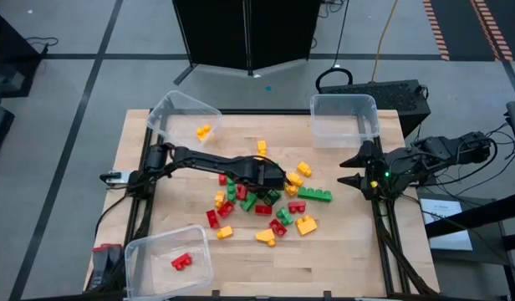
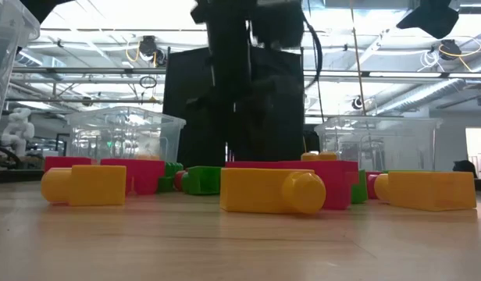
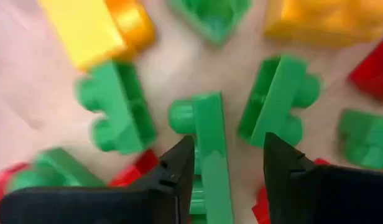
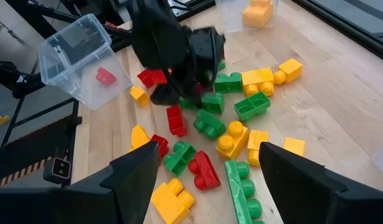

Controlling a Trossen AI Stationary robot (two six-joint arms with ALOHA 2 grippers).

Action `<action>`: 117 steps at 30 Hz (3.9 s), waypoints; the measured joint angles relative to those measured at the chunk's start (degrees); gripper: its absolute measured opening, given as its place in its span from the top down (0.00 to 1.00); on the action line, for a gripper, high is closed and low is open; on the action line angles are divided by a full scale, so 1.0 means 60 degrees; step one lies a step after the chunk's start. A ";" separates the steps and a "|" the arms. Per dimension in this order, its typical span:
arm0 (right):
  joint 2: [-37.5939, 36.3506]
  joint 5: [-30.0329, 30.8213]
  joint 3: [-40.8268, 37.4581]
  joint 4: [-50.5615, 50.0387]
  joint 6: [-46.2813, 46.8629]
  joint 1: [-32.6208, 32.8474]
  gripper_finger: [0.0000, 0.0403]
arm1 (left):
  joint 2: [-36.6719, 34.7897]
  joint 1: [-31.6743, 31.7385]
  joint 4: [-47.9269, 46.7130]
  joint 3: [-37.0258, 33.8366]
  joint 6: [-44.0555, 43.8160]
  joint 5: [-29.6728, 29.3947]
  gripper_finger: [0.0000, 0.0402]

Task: Sort blocks
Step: Put the green game piece into the top right transparent bin

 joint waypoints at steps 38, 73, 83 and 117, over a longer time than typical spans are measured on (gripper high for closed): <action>-0.0004 0.0000 0.0000 -0.0046 0.0039 0.0000 0.33 | 0.0006 -0.0204 -0.0209 -0.0497 0.0465 0.0855 0.32; -0.0004 -0.0029 0.0000 -0.0235 0.0262 0.0002 0.33 | -0.0063 -0.0175 0.2122 -0.2103 0.0148 0.1357 0.83; -0.0022 -0.0029 0.0003 -0.0086 0.0262 0.0003 0.33 | -0.0059 0.0030 0.1208 0.0406 0.1100 0.0739 0.99; -0.0029 -0.0004 0.0011 0.1423 -0.0462 0.0002 0.33 | 0.1794 0.2643 1.2660 0.1938 0.6024 -0.1091 1.00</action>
